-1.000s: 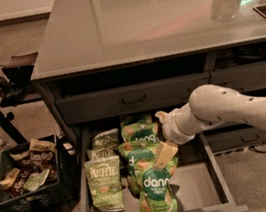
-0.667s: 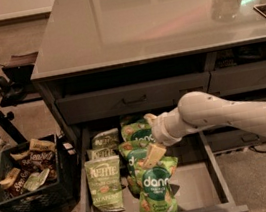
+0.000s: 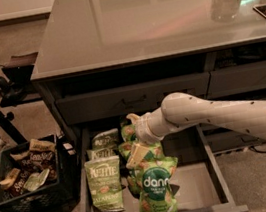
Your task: Pick green jalapeno chip bag from middle drawer and place on counter
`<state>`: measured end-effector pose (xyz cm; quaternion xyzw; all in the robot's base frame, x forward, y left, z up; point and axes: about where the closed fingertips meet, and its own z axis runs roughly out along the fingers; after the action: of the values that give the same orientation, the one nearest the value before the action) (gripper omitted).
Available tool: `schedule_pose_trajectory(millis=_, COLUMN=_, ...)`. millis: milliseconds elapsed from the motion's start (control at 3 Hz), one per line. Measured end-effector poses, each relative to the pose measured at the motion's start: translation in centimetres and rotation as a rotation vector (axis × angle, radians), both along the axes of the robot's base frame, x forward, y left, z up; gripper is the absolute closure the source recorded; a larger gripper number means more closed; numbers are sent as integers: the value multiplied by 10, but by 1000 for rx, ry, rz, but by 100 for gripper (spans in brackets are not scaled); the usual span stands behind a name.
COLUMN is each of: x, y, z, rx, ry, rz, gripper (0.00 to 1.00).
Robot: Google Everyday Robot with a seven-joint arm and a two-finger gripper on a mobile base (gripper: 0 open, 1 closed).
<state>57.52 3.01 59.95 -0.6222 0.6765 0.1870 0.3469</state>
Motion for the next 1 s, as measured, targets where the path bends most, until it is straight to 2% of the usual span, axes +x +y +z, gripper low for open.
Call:
schedule_pose_trajectory(millis=333, x=-2, y=5, z=-2, rx=-2, ry=1, rz=2, gripper=0)
schedule_pose_trajectory(millis=667, x=4, y=32, z=-14, rx=14, ry=1, rz=25, gripper=0)
schedule_pose_trajectory(millis=1000, x=12, y=53, z=-30, rx=-6, ry=19, rz=49, gripper=0)
